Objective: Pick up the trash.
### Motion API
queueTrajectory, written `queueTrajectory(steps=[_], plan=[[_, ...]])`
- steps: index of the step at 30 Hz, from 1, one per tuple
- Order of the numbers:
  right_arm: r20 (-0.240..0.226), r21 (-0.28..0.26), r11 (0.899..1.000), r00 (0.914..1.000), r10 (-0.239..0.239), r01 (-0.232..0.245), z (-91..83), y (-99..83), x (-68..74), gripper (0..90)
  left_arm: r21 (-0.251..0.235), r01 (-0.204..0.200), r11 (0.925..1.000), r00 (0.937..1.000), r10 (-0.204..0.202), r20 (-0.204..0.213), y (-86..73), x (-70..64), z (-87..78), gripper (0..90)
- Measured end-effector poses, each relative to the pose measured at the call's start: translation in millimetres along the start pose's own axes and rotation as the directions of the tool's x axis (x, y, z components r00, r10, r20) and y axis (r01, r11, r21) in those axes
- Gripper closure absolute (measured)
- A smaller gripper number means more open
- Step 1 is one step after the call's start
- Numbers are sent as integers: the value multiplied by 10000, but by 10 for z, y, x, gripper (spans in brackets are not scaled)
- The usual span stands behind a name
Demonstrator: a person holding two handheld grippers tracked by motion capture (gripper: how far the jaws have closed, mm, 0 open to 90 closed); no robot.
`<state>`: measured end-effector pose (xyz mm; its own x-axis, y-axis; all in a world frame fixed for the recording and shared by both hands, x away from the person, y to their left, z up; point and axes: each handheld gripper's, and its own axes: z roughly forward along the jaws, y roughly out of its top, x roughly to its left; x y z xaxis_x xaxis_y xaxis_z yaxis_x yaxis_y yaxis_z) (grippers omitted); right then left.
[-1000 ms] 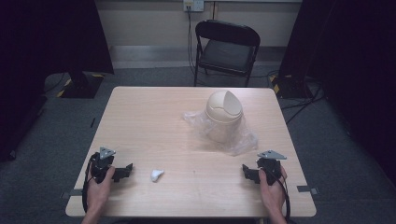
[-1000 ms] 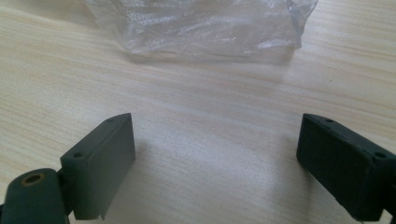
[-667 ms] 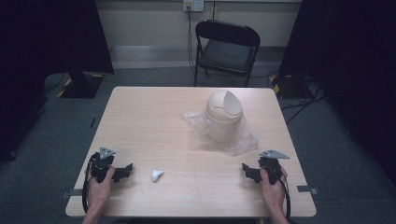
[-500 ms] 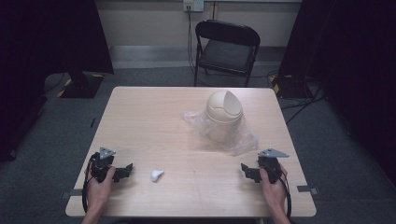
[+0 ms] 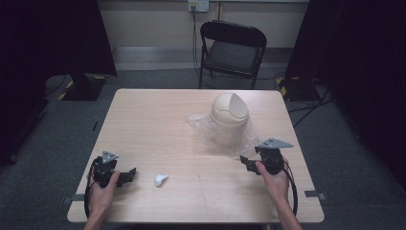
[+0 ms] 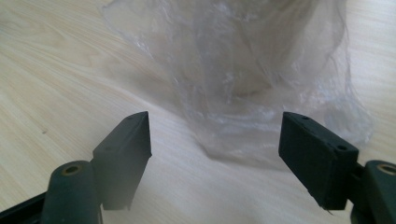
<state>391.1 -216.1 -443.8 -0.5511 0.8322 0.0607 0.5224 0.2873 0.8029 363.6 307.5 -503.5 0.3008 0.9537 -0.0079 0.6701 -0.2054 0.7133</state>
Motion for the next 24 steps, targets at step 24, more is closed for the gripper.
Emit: queueTrajectory(steps=[24], plan=[[-958, -580, 9907, 9871, -1283, 1232, 61, 891, 46, 243, 1, 22, 10000, 10000, -22, -20, -1, -3, -1, 0]])
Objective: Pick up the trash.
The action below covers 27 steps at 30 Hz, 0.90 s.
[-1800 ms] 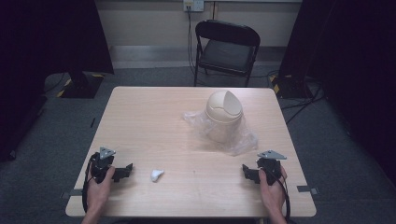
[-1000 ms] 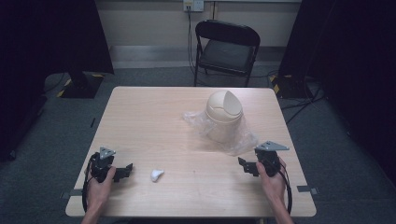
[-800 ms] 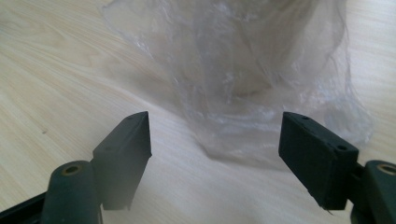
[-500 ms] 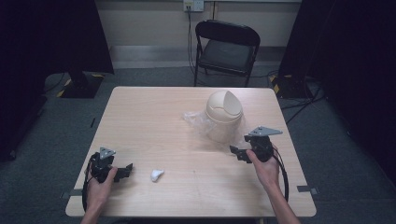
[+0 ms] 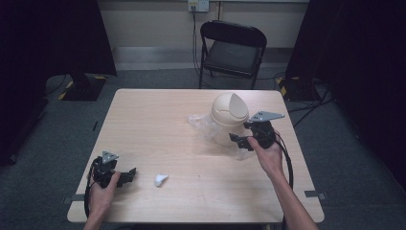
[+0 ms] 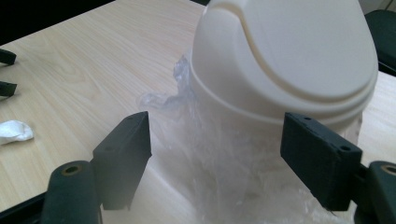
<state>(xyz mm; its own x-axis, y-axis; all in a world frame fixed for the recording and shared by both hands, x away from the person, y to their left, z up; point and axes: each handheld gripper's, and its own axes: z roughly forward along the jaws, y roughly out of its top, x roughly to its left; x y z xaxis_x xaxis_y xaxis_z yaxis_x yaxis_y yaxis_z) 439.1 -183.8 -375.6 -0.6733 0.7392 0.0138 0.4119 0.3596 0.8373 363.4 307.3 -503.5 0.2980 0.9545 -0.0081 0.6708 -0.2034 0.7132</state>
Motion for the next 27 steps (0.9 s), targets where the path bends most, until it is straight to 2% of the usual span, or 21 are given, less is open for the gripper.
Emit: queueTrajectory(steps=[3, 5, 9, 14, 18, 22, 27], plan=[[16, 7, 9999, 9999, -139, 139, 43, 93, -23, 245, 3, 5, 10000, 10000, -5, 7, 0, 0, 0, 0], [186, -23, 9995, 9993, -315, 316, 77, 172, -53, 247, -1, -1, 10000, 10000, 1, 0, 0, 0, 0, 0], [281, -60, 9996, 9992, -276, 278, 136, 261, -136, 244, -1, -2, 10000, 10000, 2, 5, 0, 0, 0, 0], [154, 119, 9998, 9997, -162, 160, 257, 279, -225, 227, 0, -2, 10000, 10000, 2, 0, 0, 0, 0, 0], [32, 319, 9994, 9999, -119, 118, 338, 274, -238, 199, -2, -1, 10000, 10000, 1, 4, 0, 0, 0, 0], [113, 459, 9989, 9999, -12, 7, 396, 264, -252, 154, 4, 4, 10000, 10000, -4, 10, 0, 0, 0, 0], [83, 557, 9984, 10000, 36, -41, 458, 261, -267, 143, 3, 4, 10000, 10000, -4, 9, 0, -1, 0, 0]])
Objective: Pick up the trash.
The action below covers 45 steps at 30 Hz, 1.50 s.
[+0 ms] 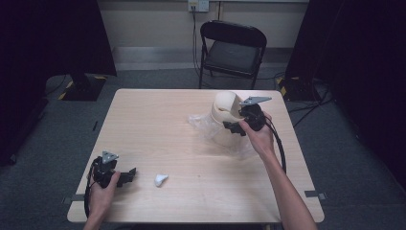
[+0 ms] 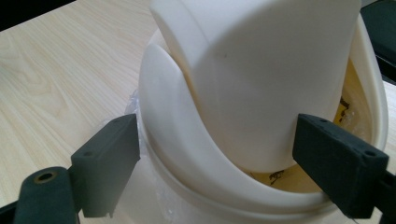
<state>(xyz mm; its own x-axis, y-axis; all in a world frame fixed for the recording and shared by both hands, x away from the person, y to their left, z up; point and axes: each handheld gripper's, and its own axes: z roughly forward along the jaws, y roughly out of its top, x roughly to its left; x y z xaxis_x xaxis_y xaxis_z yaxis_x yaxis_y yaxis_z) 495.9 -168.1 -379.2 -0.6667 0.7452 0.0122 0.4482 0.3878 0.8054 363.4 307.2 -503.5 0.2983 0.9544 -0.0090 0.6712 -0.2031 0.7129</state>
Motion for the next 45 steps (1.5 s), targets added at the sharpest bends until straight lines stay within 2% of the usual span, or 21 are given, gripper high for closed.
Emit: queueTrajectory(steps=[3, 15, 18, 23, 27, 33, 39, 45], plan=[[25, -39, 10000, 10000, 73, -73, 32, 2, -9, 138, -7, -6, 10000, 10000, 6, -6, 0, 0, 0, 0], [-768, 135, 9999, 9970, 112, -102, 165, 1, -3, 150, -4, -8, 10000, 10000, 8, -10, 0, 1, 0, 0], [-592, -228, 9997, 9982, 78, -92, 150, -3, 12, 147, -3, 6, 10000, 10000, -6, 2, 0, 0, 0, 0], [-523, -262, 9996, 9986, 51, -65, 69, 5, 18, 141, 1, 0, 10000, 10000, 0, -2, 0, 0, 0, 0], [-321, -575, 9981, 9993, 216, -234, -47, -26, 31, 141, 0, 2, 10000, 10000, -2, 1, 0, 0, 0, 0], [-286, -924, 9949, 9989, 372, -397, -208, -76, 66, 141, 3, -1, 10000, 10000, 1, 0, 0, 0, 0, 0], [-183, -1253, 9910, 9988, 457, -477, -420, -126, 166, 141, -6, -3, 10000, 10000, 3, -9, 0, 1, 0, 0], [-454, -1355, 9891, 9976, 516, -573, -601, -268, 328, 143, -2, 3, 10000, 10000, -3, -1, 0, 0, 0, 0]])
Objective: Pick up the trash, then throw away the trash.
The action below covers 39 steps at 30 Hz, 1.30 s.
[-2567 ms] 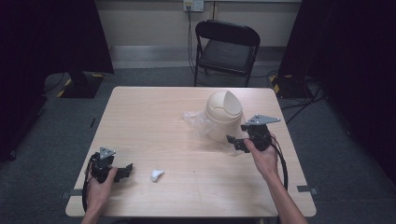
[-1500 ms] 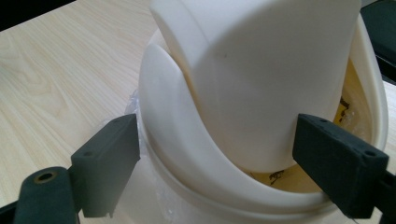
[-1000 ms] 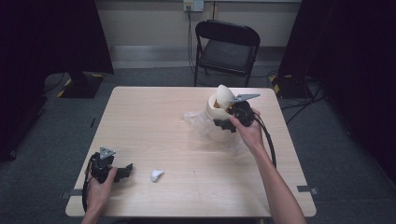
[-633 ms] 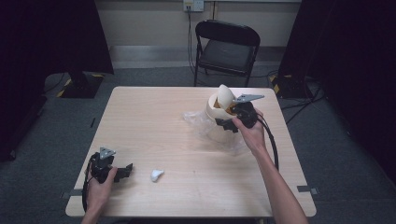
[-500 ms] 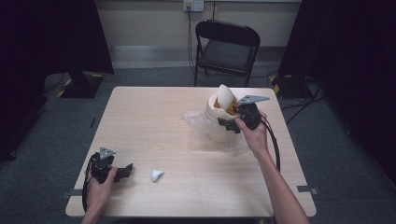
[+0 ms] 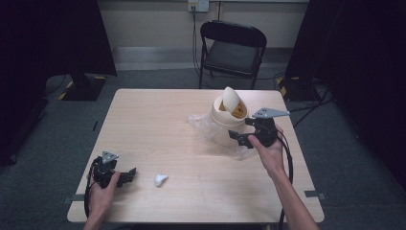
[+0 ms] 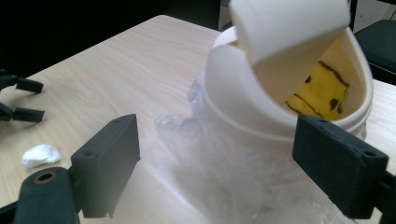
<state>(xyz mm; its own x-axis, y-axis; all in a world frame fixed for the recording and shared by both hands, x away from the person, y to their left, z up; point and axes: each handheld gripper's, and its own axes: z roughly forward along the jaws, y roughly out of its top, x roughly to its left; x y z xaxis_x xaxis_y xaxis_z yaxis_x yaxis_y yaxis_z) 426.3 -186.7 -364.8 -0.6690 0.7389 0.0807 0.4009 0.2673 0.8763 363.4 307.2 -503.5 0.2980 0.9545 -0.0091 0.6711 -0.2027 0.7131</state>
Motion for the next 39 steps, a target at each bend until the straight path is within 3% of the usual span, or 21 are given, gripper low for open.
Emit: queueTrajectory(steps=[3, 7, 13, 17, 21, 27, 31, 39], plan=[[-126, -18, 10000, 9999, -57, 57, -56, -108, 113, 147, 0, 0, 10000, 10000, 0, 0, 0, 0, 0, 0], [-298, 346, 9994, 9996, 28, -17, 13, -245, 247, 156, -8, -10, 10000, 10000, 10, -12, 0, 1, 0, 0], [-731, 879, 9957, 9971, -215, 280, 287, -409, 475, 175, -11, 7, 10000, 10000, -7, -22, -6, -3, -4, 0], [-1117, 1043, 9941, 9936, -186, 303, 457, -414, 609, 186, -10, 9, 10000, 10000, -9, -21, -5, -3, -4, 0], [-1614, 1142, 9906, 9853, -568, 758, 617, -381, 792, 206, -9, 9, 10000, 10000, -9, -19, -5, -3, -4, 0], [-2341, 1484, 9818, 9688, -811, 1181, 878, -407, 1049, 247, -9, 8, 10000, 10000, -8, -19, -5, -3, -4, 0], [-2873, 1700, 9714, 9513, -1120, 1657, 1055, -426, 1249, 266, -10, 8, 10000, 10000, -8, -17, -5, -3, -4, 0], [-3714, 2076, 9491, 9167, -1476, 2369, 1343, -535, 1606, 452, -5, 6, 10000, 10000, -6, -15, -5, -3, -4, 0]])
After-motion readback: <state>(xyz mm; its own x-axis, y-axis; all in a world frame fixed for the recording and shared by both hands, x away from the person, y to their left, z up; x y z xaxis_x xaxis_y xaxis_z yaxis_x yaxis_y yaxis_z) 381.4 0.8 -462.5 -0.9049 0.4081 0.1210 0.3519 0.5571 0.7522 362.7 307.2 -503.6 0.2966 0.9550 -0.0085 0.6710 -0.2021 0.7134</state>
